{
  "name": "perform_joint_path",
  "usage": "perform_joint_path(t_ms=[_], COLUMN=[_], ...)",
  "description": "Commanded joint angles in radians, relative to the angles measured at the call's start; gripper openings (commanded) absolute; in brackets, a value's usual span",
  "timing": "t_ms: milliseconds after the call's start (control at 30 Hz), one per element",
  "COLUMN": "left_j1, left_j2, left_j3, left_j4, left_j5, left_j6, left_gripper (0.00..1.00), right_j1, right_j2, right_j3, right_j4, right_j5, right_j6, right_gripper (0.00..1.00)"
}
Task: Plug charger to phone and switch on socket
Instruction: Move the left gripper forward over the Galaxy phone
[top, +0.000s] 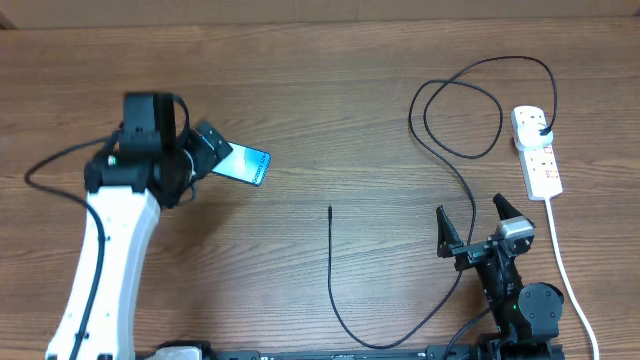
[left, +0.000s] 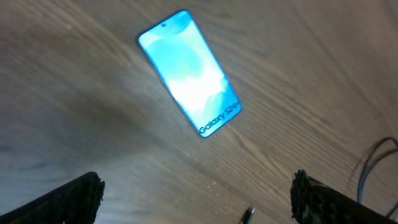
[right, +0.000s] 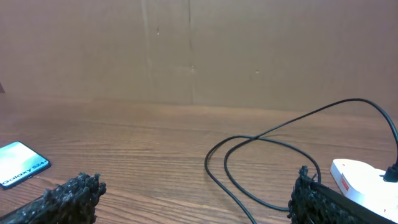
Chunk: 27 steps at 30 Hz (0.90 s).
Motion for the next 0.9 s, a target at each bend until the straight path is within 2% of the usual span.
perform_joint_path(t_ms=[0,167,467,867], left_j1=[0.003,-0.014,-0.083,-0.083], left_j2=[0.118,0.247,0.396,0.501], left_j3=[0.145,0.240,0.262,0.262], left_j4=[-0.074,-0.140,-0.129,-0.079], left_j5=[-0.038,-0.038,-0.053,-0.053], left_j6=[-0.084,-0.190,-0.420,-0.491], left_gripper=[1.00,1.00,1.00,1.00], right_j1=[0.002,0.002,0.002,0.002], right_j2=[-0.010,-0.010,-0.010,-0.010], right_j3=[-0.011,-0.011,-0.011,-0.011], right_j4=[0.005,0.005,0.005,0.005], right_j5=[0.010,0.010,0.010,0.010], right_j6=[0.007,0.007,0.007,0.007], right_gripper=[1.00,1.00,1.00,1.00])
